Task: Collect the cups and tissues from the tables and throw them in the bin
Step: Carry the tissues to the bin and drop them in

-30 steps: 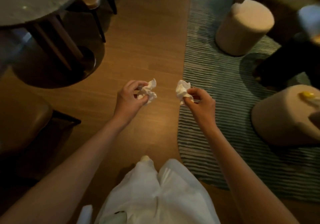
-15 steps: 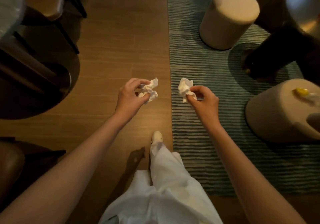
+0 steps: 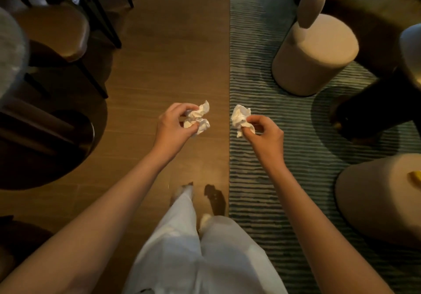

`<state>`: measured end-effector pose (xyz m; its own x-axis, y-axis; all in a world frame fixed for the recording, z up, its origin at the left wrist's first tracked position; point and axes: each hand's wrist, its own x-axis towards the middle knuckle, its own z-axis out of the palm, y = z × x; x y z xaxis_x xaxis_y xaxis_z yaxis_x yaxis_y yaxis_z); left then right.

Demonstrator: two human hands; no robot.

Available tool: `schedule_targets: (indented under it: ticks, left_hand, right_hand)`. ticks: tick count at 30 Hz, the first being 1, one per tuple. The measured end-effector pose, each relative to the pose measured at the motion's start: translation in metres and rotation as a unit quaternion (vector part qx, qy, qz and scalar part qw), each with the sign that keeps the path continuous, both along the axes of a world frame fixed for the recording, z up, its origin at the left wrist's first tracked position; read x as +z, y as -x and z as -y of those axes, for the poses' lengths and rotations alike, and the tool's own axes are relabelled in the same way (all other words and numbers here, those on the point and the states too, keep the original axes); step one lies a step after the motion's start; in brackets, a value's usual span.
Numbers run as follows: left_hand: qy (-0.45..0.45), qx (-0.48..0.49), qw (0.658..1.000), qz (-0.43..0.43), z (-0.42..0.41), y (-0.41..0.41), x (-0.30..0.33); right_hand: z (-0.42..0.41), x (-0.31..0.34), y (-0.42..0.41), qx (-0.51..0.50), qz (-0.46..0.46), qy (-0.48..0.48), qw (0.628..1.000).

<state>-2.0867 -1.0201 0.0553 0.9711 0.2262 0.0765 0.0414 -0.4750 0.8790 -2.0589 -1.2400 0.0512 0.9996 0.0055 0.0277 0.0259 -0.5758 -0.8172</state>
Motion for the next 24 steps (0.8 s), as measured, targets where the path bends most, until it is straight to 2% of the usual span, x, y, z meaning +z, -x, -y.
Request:
schedule_targets:
  ticks: [6,12,24]
  left_hand:
    - [0.01,-0.006,1.0,0.011,-0.046,-0.109,-0.01]
    - [0.009,0.016,1.0,0.025,-0.11,-0.218,0.007]
    - [0.013,0.004,1.0,-0.008,-0.193,-0.387,-0.006]
  right_hand:
    - [-0.048,0.0,-0.109,-0.007,0.011,-0.005,1.0]
    - [-0.114,0.023,-0.213,-0.006,0.034,-0.003,0.999]
    - [-0.187,0.005,-0.389,-0.009,0.009,-0.013,1.0]
